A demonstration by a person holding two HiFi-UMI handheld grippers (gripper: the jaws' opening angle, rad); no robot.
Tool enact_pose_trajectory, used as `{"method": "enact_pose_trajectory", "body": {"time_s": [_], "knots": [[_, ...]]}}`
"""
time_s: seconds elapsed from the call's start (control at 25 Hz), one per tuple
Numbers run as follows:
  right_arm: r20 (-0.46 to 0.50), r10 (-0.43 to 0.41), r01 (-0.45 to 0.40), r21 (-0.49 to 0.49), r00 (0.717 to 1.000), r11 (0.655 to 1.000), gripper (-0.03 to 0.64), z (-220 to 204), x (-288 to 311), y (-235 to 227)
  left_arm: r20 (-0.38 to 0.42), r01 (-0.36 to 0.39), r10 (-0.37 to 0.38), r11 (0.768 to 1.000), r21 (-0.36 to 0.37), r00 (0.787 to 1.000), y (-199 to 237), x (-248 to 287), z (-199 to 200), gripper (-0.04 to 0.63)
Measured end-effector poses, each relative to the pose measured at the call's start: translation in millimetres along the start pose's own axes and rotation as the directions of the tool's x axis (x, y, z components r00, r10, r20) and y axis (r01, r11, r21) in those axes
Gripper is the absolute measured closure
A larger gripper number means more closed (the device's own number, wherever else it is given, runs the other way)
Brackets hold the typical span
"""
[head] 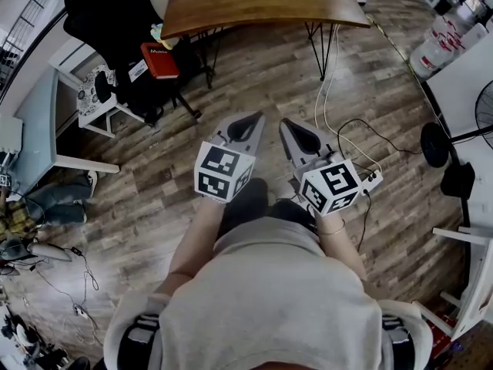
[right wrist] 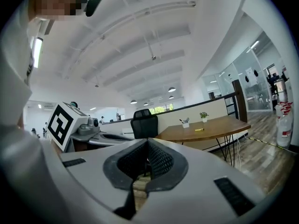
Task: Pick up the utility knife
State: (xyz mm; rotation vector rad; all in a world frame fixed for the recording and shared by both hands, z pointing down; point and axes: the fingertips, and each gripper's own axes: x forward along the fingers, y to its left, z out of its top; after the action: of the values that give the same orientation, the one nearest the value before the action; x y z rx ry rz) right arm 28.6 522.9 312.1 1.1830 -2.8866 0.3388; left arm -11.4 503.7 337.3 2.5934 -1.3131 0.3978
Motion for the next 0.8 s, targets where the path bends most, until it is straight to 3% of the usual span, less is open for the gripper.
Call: {"method": "enact_pose_trajectory", "body": {"time_s": [0.2, 0.28, 0.4, 0.48, 0.8], "knots": [[-0.014, -0.002, 0.003, 0.039, 1.000, 0.999, 0.606, -7, -1, -15, -0.030, -0.022, 0.022, 1.000, 0.009, 0.999, 8, 9, 1, 0.584], [-0.015, -0.013, 0.014, 0.049, 1.000, 0.999, 0.606, -7, 2, -24, -0.045, -0.003, 0.003, 1.000, 0.012, 0.999, 9, 16, 2, 0.465], [-0.025, -0.031, 0.033, 0.044, 0.999, 0.998, 0.606, -8, 12, -37, -0.055, 0.010, -0.009, 1.000, 0.024, 0.998, 15, 29, 4, 0.442], [-0.041, -0.047, 0.048, 0.027, 0.998, 0.998, 0.605, -9, 22, -46, -0.061, 0.022, -0.021, 0.999, 0.024, 0.998, 24, 39, 6, 0.378], [-0.077, -0.073, 0.075, 0.030, 0.994, 0.997, 0.606, -8, 86, -100, -0.055, 0.071, -0.071, 0.997, 0.005, 0.996, 76, 98, 21, 0.370]]}}
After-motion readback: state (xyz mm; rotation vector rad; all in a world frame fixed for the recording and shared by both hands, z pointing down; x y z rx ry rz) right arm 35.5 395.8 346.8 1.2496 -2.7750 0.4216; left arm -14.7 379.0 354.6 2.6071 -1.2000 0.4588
